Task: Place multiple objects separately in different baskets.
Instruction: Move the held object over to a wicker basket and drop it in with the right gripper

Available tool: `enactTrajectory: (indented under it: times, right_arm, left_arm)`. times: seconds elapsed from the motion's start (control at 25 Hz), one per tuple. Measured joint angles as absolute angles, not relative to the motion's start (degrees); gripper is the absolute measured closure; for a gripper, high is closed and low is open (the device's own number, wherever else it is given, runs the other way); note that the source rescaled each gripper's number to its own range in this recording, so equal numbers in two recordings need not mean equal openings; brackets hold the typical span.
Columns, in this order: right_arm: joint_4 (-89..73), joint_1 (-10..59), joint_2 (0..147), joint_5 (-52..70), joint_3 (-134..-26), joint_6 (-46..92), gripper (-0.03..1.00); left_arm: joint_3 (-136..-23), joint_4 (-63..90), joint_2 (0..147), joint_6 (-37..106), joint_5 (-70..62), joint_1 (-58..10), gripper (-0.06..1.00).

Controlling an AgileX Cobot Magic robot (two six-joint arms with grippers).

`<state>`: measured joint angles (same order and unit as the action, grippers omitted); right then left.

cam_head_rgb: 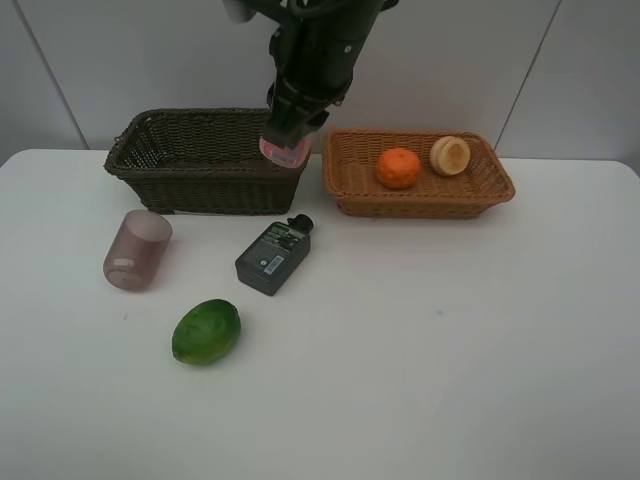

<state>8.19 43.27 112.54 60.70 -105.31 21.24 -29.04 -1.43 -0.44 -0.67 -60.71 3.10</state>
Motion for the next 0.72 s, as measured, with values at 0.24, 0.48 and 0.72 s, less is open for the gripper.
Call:
enactTrajectory:
  times: [0.24, 0.48, 0.72]
  right_arm:
    - [8.07, 43.27, 117.49, 57.11, -111.56, 15.46, 0.96]
    - [8.53, 43.08, 121.93, 49.18, -115.71, 11.26, 0.96]
    - [9.46, 40.82, 125.53, 40.41, -116.16, 9.78, 0.96]
  left_arm:
    - [-29.04, -1.43, -0.44, -0.67, -60.71, 3.10, -0.06]
    - [-29.04, -1.43, -0.44, -0.67, -60.71, 3.10, -0.06]
    - [-29.04, -1.43, -0.44, -0.67, -60.71, 3.10, -0.06]
